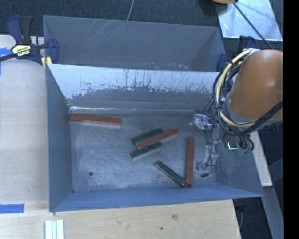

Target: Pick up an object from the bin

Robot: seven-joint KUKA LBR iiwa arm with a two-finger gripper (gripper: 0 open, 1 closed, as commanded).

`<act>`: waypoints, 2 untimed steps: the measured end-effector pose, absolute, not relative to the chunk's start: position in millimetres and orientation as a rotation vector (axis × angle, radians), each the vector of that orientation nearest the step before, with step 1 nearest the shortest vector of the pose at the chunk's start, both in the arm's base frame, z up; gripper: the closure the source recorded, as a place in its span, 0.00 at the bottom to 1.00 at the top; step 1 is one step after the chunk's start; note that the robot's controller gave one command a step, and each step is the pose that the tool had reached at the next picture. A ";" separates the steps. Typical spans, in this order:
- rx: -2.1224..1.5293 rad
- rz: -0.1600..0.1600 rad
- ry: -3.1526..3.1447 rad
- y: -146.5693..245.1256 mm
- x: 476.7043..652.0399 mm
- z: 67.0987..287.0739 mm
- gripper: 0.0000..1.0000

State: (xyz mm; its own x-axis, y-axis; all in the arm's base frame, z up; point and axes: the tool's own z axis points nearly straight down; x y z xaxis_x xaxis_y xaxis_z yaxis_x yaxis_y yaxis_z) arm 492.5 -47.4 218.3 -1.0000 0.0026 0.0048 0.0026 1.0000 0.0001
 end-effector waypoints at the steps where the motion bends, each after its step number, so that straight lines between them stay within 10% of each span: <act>1: -0.001 0.001 -3.145 -47.2 494.2 222.1 0.00; 2: -0.230 0.000 -3.139 -32.0 490.0 139.4 0.00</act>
Offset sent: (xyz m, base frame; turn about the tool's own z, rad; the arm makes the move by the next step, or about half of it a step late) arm -0.0076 0.0287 -0.1483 0.2605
